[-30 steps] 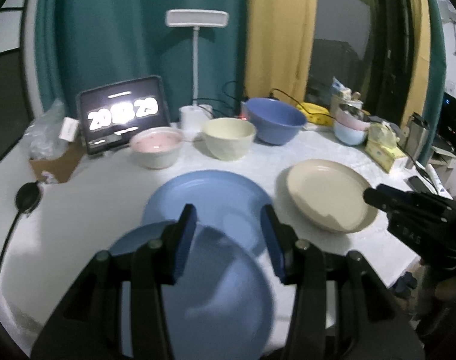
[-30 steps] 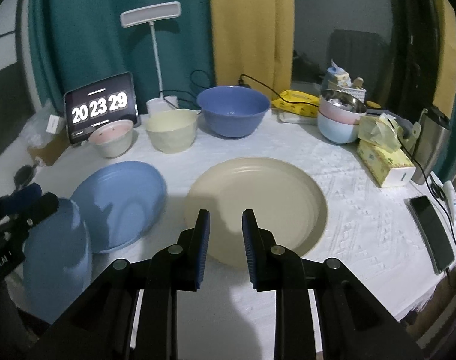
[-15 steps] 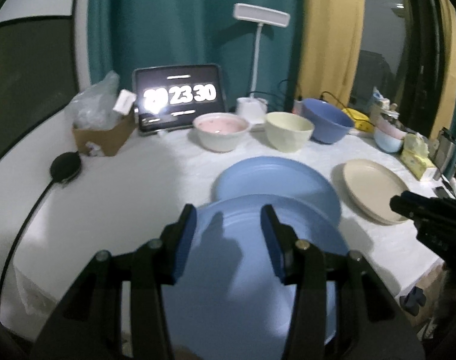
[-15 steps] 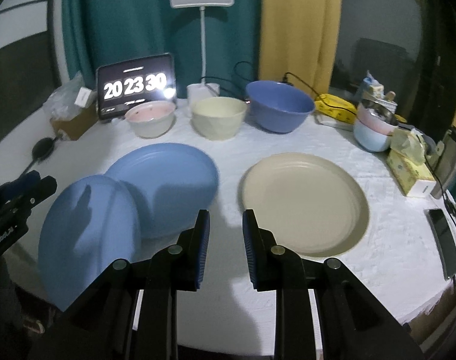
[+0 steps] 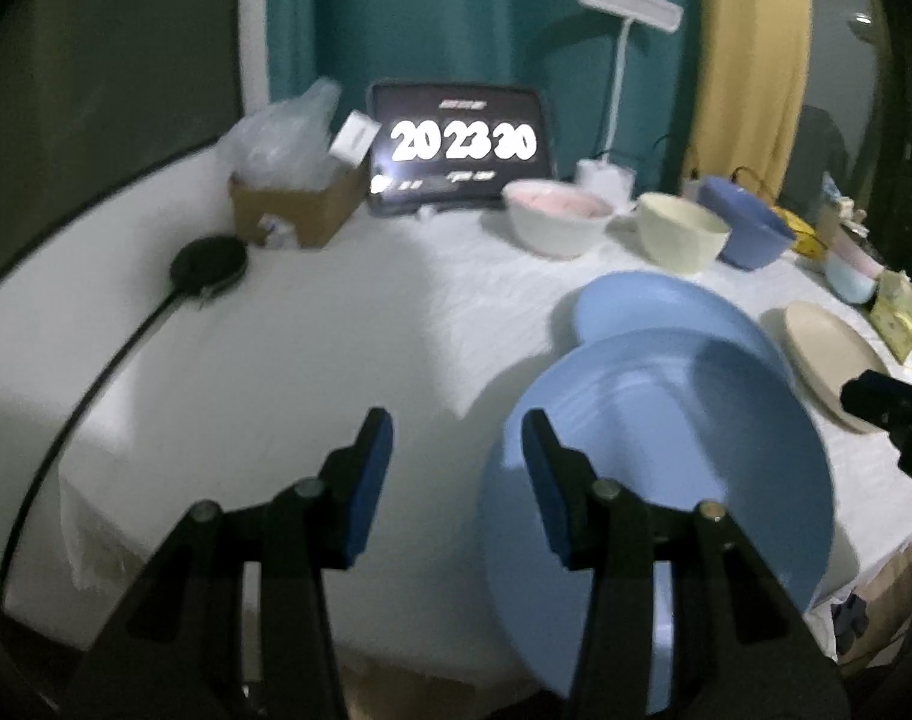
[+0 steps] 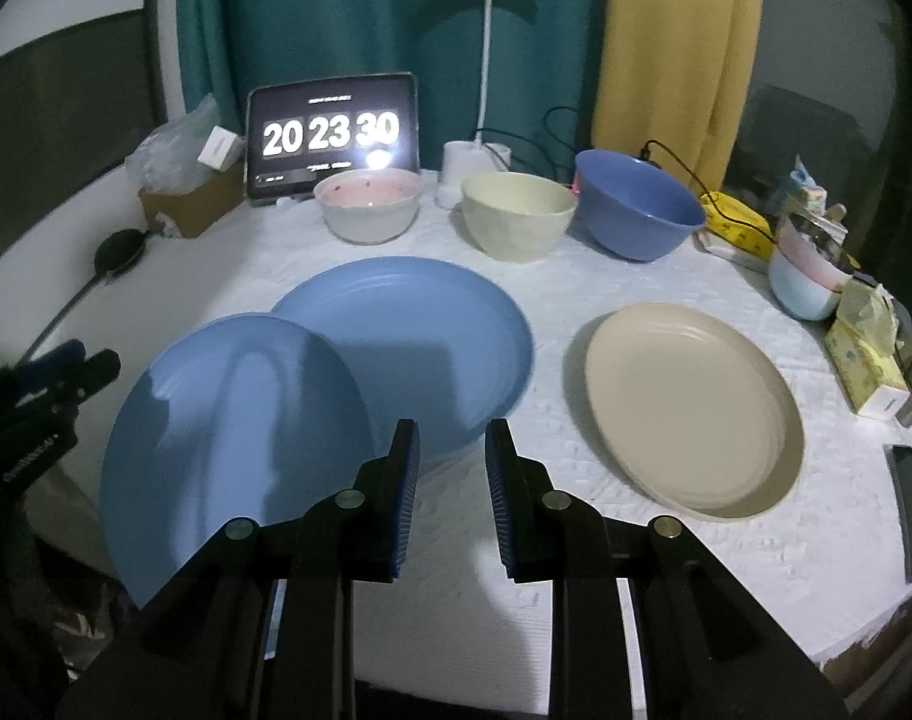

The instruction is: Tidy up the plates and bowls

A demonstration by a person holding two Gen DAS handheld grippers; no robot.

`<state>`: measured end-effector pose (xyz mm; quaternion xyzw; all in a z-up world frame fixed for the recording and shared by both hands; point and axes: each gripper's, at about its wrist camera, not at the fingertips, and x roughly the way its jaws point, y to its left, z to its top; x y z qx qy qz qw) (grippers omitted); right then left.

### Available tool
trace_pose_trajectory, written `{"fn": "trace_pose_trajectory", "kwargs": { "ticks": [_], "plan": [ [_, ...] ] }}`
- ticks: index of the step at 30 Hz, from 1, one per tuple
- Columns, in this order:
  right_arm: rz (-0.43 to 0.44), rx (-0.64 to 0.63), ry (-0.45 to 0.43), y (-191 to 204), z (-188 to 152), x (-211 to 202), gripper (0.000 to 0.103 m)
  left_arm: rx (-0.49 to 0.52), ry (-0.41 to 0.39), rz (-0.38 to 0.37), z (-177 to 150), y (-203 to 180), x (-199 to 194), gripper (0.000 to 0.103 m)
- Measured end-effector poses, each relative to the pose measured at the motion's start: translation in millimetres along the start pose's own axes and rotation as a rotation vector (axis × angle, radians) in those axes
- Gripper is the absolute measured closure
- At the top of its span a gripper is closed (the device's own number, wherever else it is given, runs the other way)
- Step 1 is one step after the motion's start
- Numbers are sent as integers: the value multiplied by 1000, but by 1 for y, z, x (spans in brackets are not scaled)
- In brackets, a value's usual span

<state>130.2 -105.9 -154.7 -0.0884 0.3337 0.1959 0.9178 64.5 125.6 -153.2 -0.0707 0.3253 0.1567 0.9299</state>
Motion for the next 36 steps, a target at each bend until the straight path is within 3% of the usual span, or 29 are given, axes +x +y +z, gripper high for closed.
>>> {"fn": "trace_pose_trajectory", "kwargs": {
  "ticks": [5,8,13,17,28,30,32,36],
  "plan": [
    [19,-17,20,7,-3,6,78,-17,50,-18,-12,3,9,54],
    [28,-21,34,10,-3,10,78,-23,70,-29,-16,3,13,43],
    [41,-35,51,15,-4,14,77,-34,108,-32,-20,3,20,42],
    [68,-32,65,18,-4,19,62,-25,131,-41,-23,2,23,42],
    [91,-41,100,23,-9,30,63,2,141,-38,-27,-3,29,43],
    [98,-44,100,24,-10,31,66,4,141,-50,-27,-3,29,48],
    [104,-50,105,25,-11,32,79,11,145,-64,-26,-5,30,55],
    [110,-63,106,26,-12,33,87,37,142,-80,-26,-11,29,65]
  ]
}}
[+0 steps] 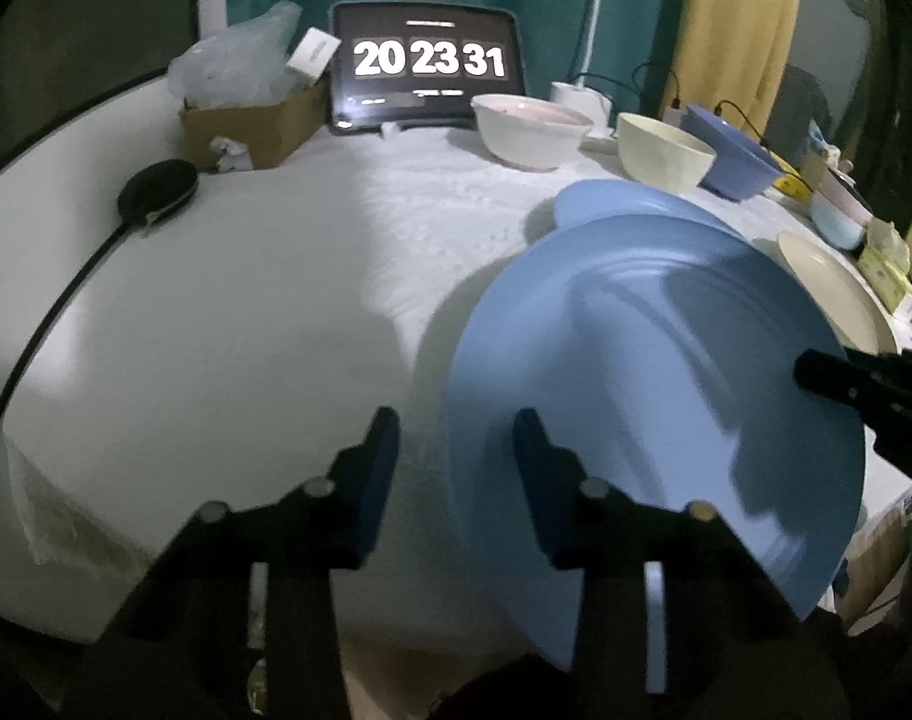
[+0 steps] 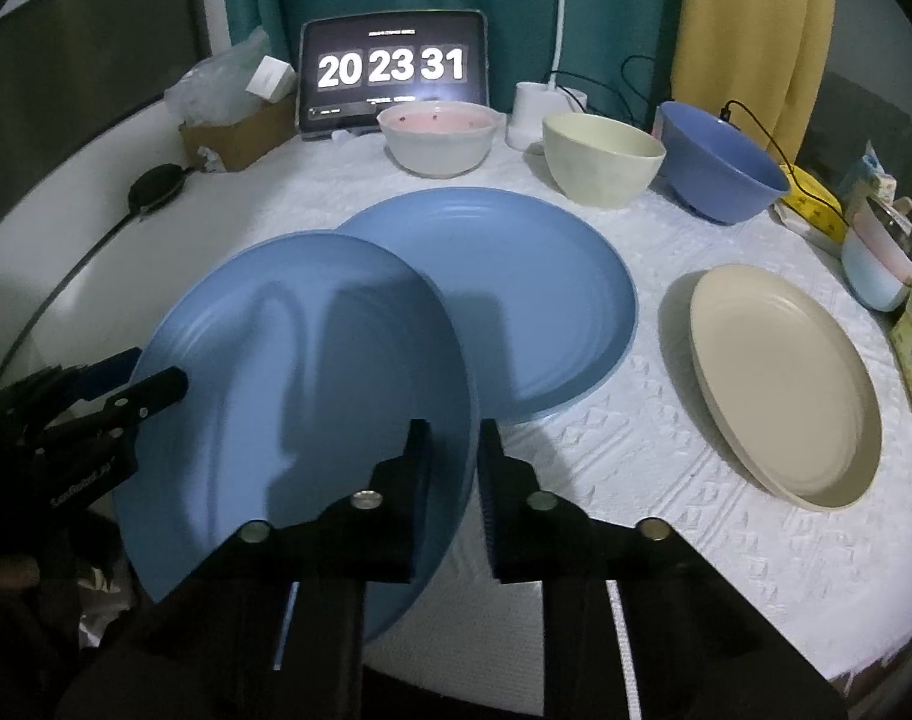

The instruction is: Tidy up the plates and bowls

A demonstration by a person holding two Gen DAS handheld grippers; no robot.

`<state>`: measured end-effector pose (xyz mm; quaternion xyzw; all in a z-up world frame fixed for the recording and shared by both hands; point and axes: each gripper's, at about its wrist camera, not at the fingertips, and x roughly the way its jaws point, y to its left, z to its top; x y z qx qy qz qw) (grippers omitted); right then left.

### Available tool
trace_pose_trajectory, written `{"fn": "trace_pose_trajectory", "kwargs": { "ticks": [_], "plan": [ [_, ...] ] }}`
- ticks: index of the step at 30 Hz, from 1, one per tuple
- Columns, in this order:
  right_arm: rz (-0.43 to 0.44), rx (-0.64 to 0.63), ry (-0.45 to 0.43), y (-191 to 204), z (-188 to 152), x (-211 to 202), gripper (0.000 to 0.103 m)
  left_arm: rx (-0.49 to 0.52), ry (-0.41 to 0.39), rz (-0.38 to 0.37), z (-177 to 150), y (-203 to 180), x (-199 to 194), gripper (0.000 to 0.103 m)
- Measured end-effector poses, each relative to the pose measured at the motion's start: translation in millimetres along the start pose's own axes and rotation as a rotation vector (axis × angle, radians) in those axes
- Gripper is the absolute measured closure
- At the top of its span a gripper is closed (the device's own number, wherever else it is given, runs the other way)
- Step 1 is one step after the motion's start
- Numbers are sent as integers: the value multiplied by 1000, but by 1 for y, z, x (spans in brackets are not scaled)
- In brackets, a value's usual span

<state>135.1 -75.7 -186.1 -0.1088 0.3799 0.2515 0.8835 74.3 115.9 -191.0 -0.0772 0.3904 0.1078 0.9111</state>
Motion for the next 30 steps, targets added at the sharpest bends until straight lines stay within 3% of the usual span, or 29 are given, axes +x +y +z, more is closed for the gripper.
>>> {"fn": "trace_pose_trajectory", "kwargs": {
  "ticks": [10,30],
  "plan": [
    [2,-8,-20,-1,-3,-3,88,38,5,-6,3,-11,1,76],
    [-27,76,-79,-34,-4,-20,89,123,-28,-21,22,-49,-10,76]
  ]
}}
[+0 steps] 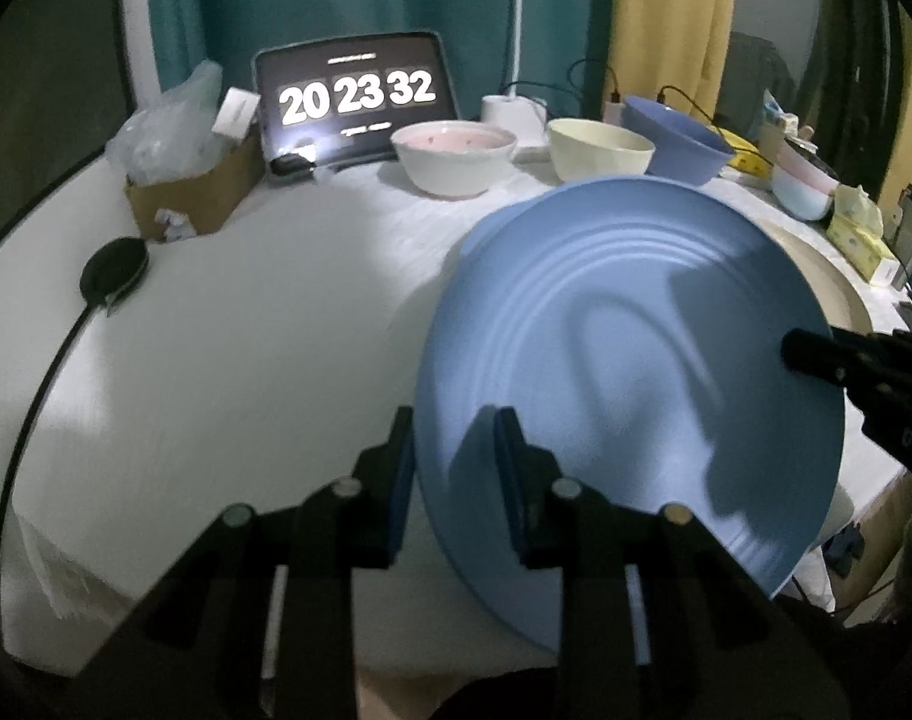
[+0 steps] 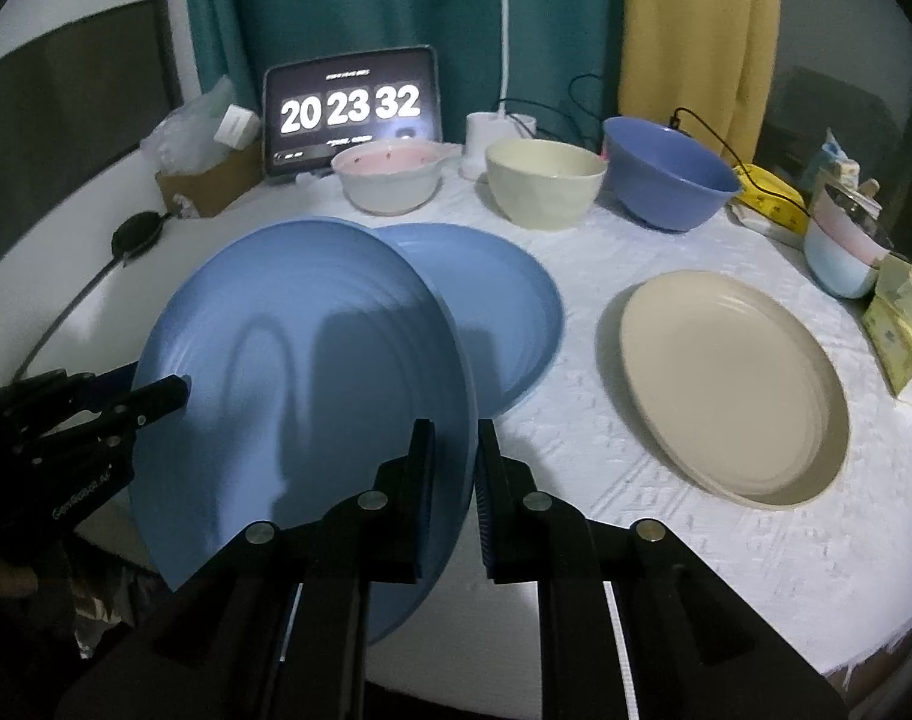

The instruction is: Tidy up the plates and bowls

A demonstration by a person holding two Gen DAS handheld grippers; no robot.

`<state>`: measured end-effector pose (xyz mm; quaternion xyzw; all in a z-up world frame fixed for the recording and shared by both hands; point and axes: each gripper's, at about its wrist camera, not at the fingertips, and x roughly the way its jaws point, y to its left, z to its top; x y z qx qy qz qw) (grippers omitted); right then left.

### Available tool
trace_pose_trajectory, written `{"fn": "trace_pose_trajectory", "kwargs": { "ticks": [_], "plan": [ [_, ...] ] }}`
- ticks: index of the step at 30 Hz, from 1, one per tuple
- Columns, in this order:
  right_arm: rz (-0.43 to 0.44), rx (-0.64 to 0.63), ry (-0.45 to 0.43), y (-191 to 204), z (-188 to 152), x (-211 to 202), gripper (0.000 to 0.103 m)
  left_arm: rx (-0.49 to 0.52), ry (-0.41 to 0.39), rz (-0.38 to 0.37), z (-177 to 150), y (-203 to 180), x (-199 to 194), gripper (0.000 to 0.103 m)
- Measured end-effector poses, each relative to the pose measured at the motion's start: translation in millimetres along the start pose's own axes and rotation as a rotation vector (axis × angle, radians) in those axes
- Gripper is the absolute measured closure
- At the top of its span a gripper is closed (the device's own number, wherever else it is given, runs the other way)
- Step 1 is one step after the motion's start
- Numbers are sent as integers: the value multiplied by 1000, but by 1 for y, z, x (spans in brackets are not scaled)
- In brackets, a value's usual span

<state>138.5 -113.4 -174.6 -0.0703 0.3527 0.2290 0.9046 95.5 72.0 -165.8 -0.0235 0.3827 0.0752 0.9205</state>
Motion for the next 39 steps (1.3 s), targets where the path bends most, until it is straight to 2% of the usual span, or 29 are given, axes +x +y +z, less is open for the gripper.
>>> {"fn": "trace_pose_trajectory", "kwargs": {
  "ticks": [13,29,39],
  "plan": [
    [-23,79,-59,-39,3,-20,89,69,-42,-27,26,-41,-7,76],
    [-60,174,-111,-104,8,-37,89,136,-55,-70,64,-101,-5,76],
    [-70,222,-152,-142,16,-45,89,187,-76,-71,88,-136,-3,76]
  ]
}}
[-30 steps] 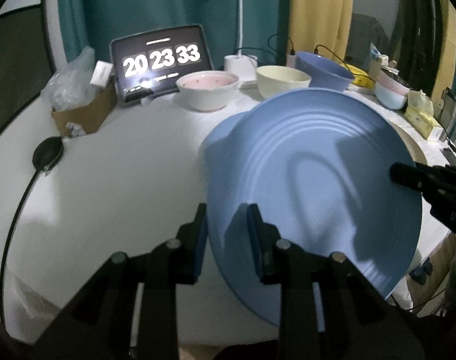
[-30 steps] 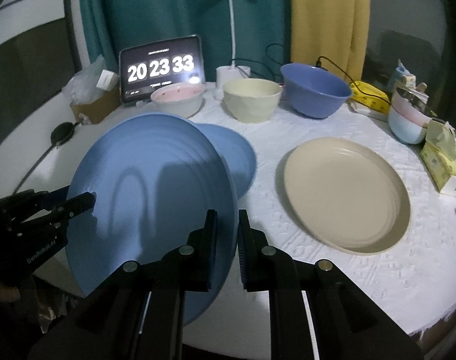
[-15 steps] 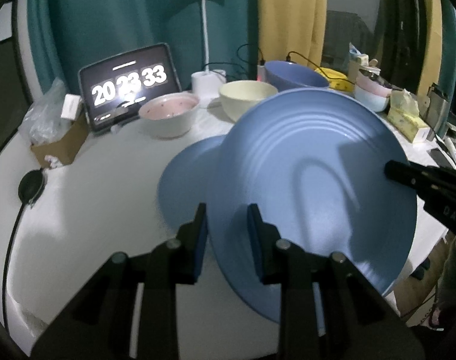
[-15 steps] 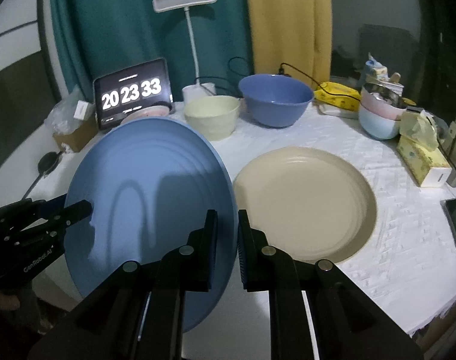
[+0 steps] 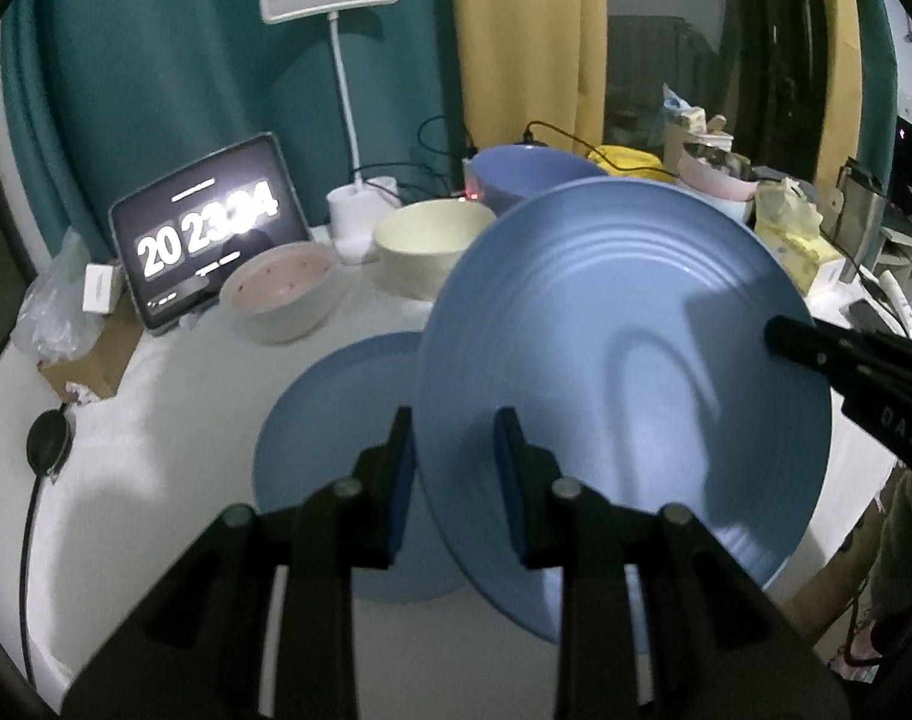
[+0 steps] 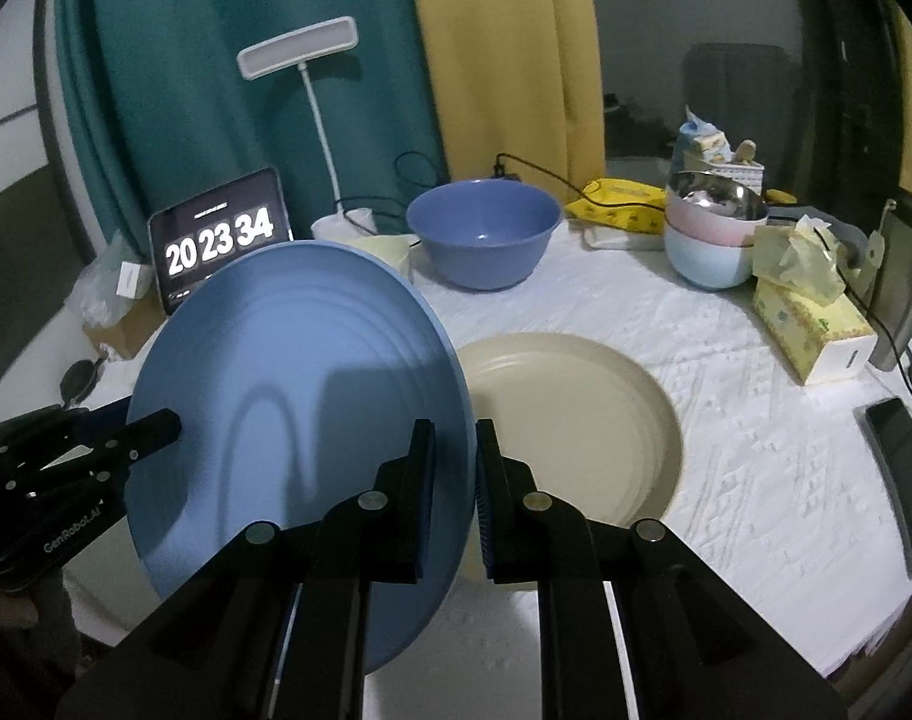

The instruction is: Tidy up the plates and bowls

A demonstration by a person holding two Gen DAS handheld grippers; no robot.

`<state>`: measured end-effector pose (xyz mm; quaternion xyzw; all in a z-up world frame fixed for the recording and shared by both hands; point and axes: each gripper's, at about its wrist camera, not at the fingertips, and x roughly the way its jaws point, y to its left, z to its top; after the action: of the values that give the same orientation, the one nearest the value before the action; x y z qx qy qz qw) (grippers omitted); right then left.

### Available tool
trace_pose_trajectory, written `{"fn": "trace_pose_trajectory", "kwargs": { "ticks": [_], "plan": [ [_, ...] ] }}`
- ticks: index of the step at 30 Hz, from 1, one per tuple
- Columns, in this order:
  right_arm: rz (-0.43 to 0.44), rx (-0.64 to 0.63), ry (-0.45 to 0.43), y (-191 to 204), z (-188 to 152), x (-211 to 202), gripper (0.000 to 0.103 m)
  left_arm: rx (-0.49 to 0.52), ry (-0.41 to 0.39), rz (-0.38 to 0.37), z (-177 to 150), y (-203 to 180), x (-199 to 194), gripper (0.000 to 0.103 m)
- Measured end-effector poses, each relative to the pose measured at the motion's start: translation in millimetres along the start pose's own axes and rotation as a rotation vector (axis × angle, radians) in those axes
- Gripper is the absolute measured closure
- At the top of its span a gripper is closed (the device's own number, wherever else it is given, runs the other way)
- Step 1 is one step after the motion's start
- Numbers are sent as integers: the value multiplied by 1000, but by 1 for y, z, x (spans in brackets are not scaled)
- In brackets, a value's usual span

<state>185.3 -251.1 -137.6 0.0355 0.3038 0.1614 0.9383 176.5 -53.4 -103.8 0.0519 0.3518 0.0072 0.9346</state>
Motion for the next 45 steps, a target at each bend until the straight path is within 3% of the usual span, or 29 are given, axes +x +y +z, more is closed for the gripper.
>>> {"fn": "trace_pose_trajectory", "kwargs": {
  "ticks": [29,45],
  "plan": [
    [-90,77,26,-89,34,31,89,55,38,-95,56,-66,68,76],
    [-149,95,123,-117,24,80,88,96,173,-115,48,-86,125,76]
  ]
}}
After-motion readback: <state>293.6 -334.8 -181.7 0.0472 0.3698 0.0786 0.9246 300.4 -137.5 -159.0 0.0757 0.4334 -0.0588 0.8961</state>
